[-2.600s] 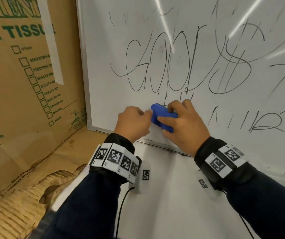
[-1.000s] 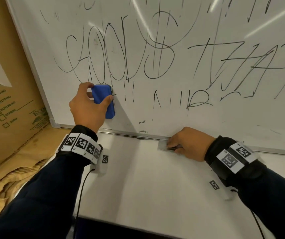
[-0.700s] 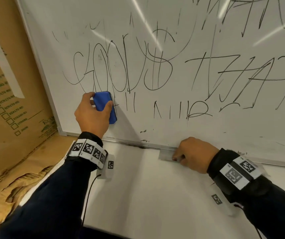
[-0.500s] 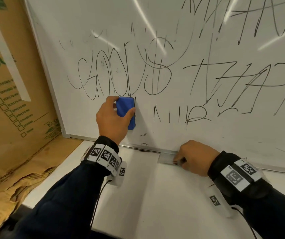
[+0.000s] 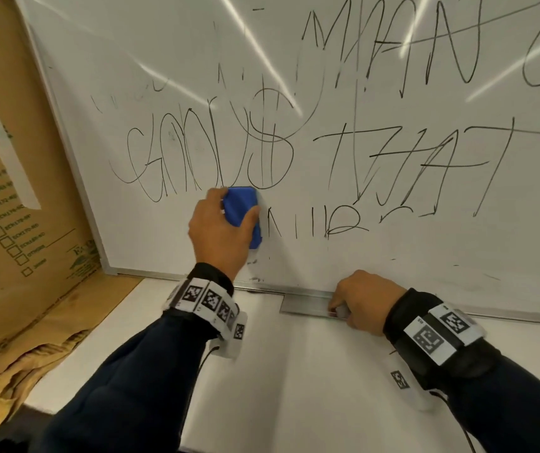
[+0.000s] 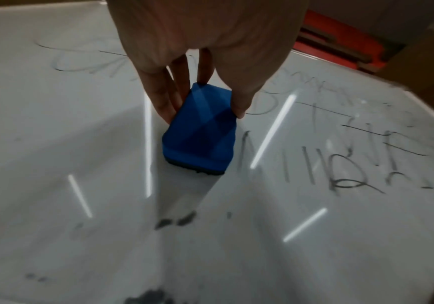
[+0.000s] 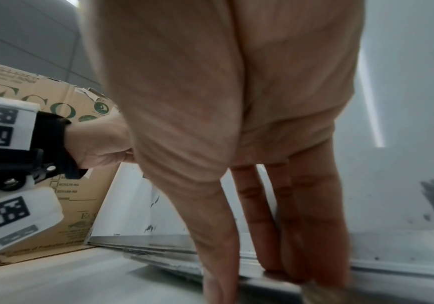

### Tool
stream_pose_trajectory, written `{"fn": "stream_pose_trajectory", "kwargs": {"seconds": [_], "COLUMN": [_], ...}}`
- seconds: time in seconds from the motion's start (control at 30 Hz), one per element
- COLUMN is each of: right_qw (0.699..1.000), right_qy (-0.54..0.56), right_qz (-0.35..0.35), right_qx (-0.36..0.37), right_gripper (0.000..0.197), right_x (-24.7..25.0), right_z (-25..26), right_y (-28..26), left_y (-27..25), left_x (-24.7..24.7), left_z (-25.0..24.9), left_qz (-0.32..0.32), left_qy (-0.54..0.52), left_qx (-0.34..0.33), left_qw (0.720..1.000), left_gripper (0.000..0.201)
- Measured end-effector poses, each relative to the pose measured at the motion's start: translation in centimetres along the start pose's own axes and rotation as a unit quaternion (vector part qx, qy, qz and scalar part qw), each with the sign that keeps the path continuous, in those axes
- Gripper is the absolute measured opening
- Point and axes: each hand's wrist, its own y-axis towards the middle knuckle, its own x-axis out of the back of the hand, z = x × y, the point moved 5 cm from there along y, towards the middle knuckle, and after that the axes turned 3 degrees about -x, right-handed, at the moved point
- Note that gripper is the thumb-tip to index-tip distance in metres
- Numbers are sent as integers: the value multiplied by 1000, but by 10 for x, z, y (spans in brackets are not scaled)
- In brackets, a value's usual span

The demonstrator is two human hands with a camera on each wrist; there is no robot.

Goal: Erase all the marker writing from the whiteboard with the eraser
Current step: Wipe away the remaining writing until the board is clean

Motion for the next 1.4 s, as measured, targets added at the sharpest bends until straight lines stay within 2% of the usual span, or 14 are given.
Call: {"fn": "stream_pose_trajectory", "kwargs": {"seconds": [0.1, 0.17, 0.3, 0.4, 0.73, 0.83, 1.07, 1.17, 1.27, 1.4], "right_qw": [1000, 999, 1000, 1000, 999, 999, 1000, 1000, 1000, 999], "right_qy": [-21, -25, -17, -15, -41, -41, -20, -16, 0, 29], "right_qz": [4, 5, 5, 7, 2, 2, 0, -23, -24, -23], "right_qx": [-14, -20, -10, -2, -9, -5, -8, -14, -16, -18], "right_gripper": [49, 51, 47, 40, 26, 27, 28, 25, 30, 27], "right_x": [0, 2, 5, 9, 10, 10, 5, 3, 1, 1], "right_z": [-3, -5, -12, -15, -17, -17, -23, -28, -35, -44], "right_y": [-4, -8, -16, -22, -21, -17, -14, -18, -22, -28], "left_y": [0, 6, 18, 13, -34, -39, -38, -27, -20, -23], "left_x": [-7, 1, 26, 24, -47, -58, -66, -51, -34, -34], "left_z": [-12, -9, 13, 16, -65, -87, -97, -74, -52, -52], "left_qz": [26, 20, -32, -38, 49, 71, 104, 74, 34, 12], "left_qy": [-6, -8, -17, -2, -27, -18, -4, -3, -6, -11], "left_qx": [-19, -12, 45, 48, -37, -52, -79, -60, -37, -19], "left_qw": [999, 1000, 998, 998, 998, 996, 991, 995, 999, 1000], "left_gripper": [56, 56, 56, 58, 50, 50, 50, 52, 55, 55]}}
